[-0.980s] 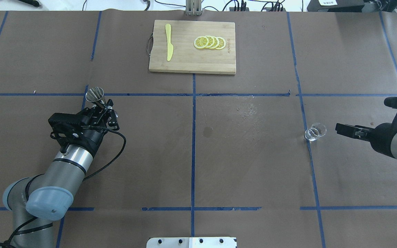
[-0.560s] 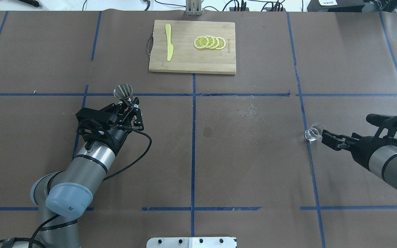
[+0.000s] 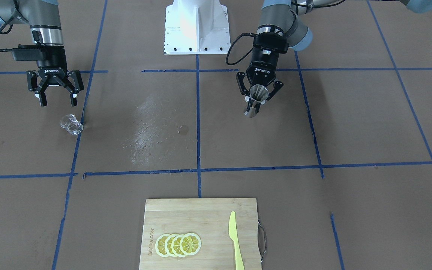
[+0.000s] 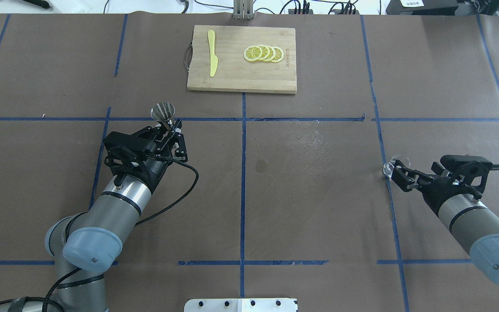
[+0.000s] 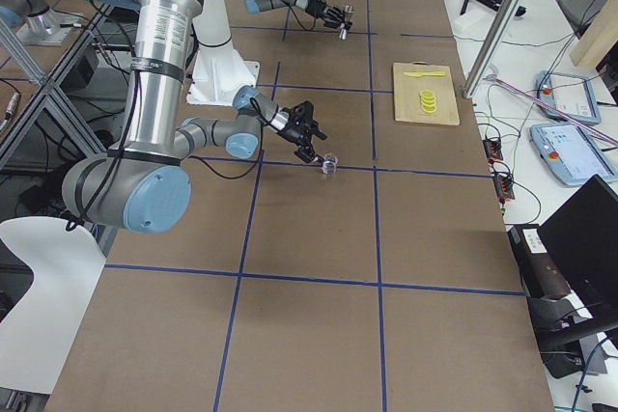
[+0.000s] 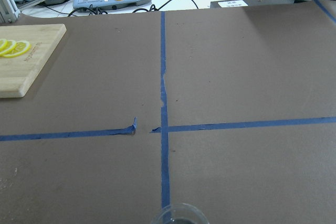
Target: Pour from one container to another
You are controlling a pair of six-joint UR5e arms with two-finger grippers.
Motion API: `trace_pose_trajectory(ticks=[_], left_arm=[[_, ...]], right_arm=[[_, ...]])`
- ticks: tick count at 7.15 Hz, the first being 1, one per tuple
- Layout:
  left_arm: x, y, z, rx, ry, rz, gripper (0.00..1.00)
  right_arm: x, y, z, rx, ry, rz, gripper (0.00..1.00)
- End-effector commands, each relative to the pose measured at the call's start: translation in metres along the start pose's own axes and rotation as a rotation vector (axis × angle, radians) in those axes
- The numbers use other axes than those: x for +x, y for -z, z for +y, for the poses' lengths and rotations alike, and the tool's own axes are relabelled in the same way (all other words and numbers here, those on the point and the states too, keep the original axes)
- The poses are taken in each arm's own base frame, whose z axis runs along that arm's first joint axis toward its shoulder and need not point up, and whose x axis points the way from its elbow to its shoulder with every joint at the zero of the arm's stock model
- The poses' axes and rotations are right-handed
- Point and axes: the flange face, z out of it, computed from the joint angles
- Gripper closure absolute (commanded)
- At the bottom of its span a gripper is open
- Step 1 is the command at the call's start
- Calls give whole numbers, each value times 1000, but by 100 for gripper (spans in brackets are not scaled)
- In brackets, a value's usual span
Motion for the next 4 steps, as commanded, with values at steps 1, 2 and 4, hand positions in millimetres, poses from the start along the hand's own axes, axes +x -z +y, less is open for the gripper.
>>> trace_pose_trajectory(ticks=[1,2,4], left_arm=[[0,0,1,-2,-4,-1,100],[0,-1,0,-1,-4,-2,100],[-1,-1,0,0,-5,-4,100]], right_arm=[[-4,-14,22,63,36,18,0],[-10,-18,27,70,37,14,0],[-11,-33,43,107,59,31,0]])
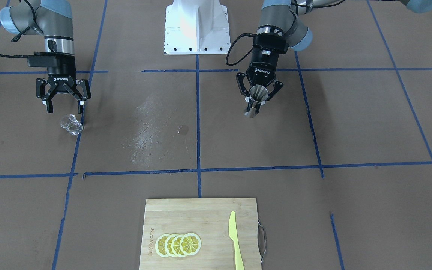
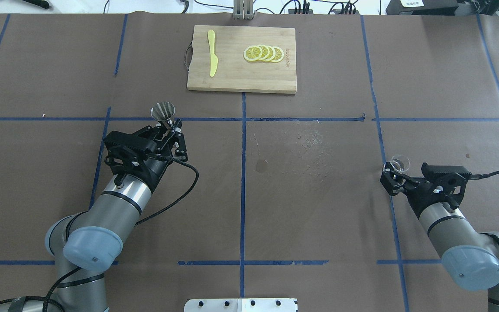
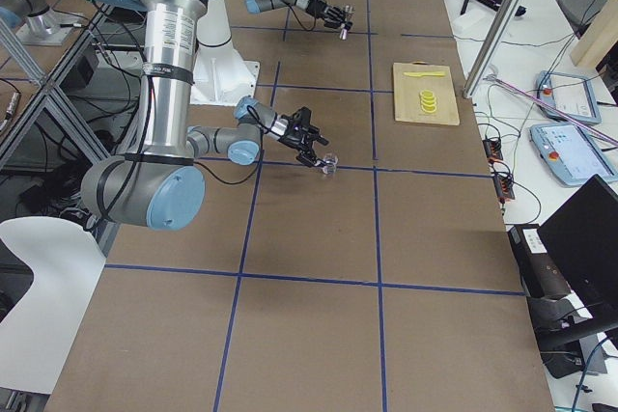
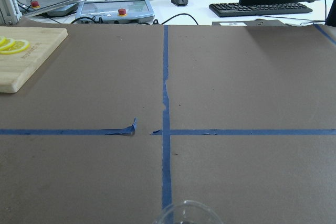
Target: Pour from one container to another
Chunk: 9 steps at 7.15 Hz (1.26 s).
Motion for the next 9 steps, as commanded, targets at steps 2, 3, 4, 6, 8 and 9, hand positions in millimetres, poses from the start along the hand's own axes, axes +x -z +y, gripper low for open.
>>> trace_pose_trajectory(ticks=[2,3,4,6,8,9], left_arm=[[0,0,0,0,-2,-2,100],[-1,-1,-1,1,-2,-3,100],[-2,-1,-1,1,-3,-5,100],[-2,-2,0,0,-5,-6,100],[-3,-2,0,1,-6,-8,100],[-3,-2,0,1,-6,-8,100]], right_arm=[[6,-10,24,43,27,5,0],[18,-19,37,55,33,-5,0],[22,-23,44,55,31,-10,0],[21,-23,49,50,48,-14,0],[13,-20,48,51,85,-35,0],[13,-21,49,52,102,-35,0]])
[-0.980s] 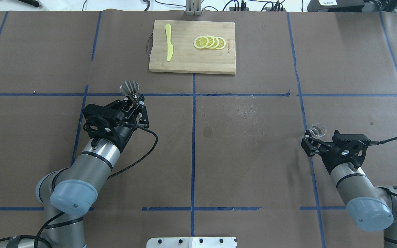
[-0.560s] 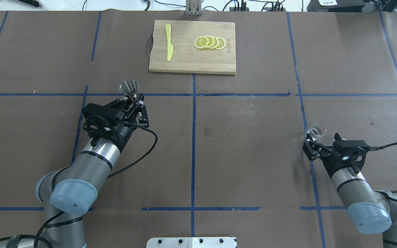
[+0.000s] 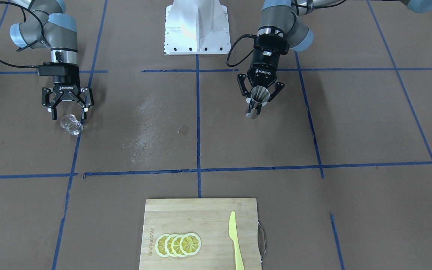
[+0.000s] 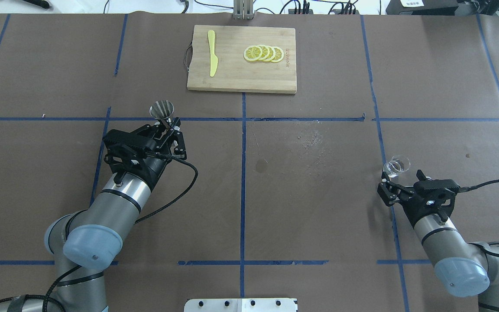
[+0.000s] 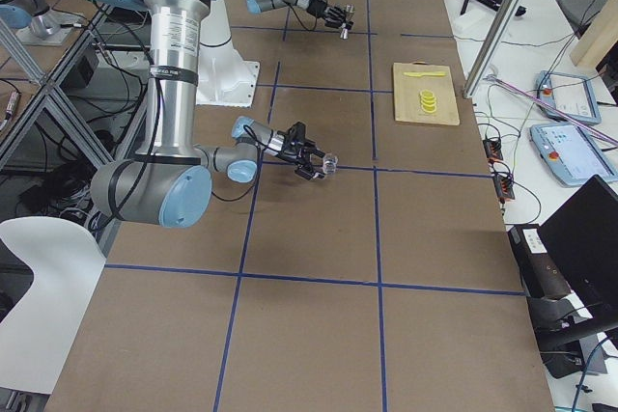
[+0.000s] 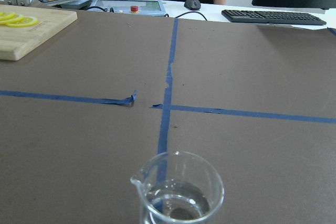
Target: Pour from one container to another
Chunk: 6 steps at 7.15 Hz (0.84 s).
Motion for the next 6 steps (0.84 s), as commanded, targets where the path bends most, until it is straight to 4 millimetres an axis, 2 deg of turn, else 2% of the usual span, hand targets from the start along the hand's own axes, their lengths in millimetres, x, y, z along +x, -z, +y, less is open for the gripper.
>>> trace_pose_trajectory(ticks=[1,2,5,6], left_arm=[[0,0,0,0,-1,-1,100],[-1,-1,0,1,0,-2,100],[-3,-1,1,-1,-5,-6,100],[-3,-1,1,0,-4,-5,100]], right_arm=[[-1,0,0,2,22,-9,0],[3,-1,3,6,32,-28,0],[-7,-13,15,27,52,-91,0],[-8,-15,13,30,48,-90,0]])
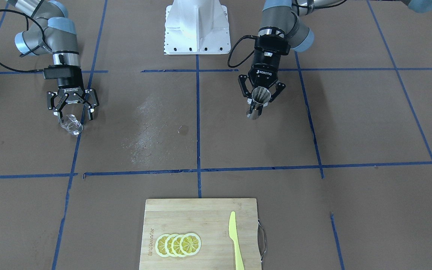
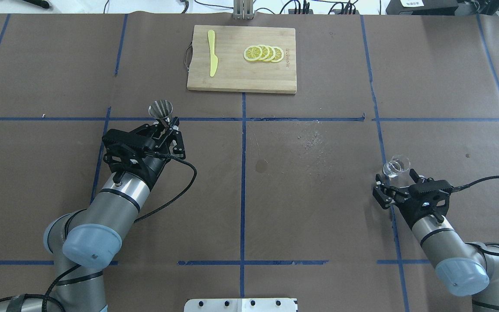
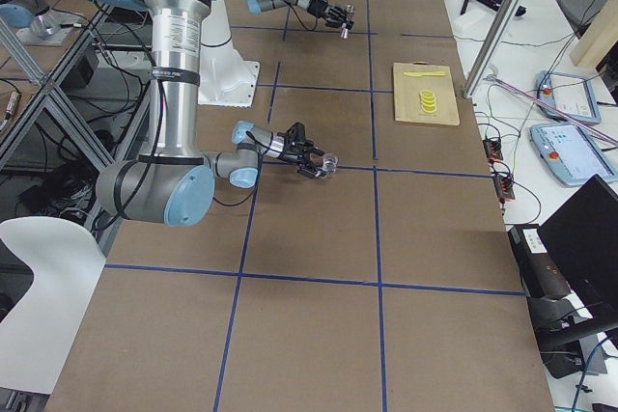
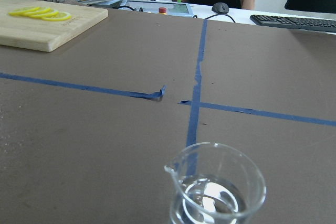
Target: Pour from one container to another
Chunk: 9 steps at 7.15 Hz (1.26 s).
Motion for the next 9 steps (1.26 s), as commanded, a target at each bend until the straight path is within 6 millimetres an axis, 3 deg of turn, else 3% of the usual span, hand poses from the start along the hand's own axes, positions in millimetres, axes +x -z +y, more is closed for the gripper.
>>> trace_pose_trajectory(ticks=[1,9], left_arm=[[0,0,0,0,0,0,100],[0,0,0,0,0,0,100]], right_arm=[[-1,-5,-2,8,1,-1,0],[12,-19,-21,17,-10,25,0]])
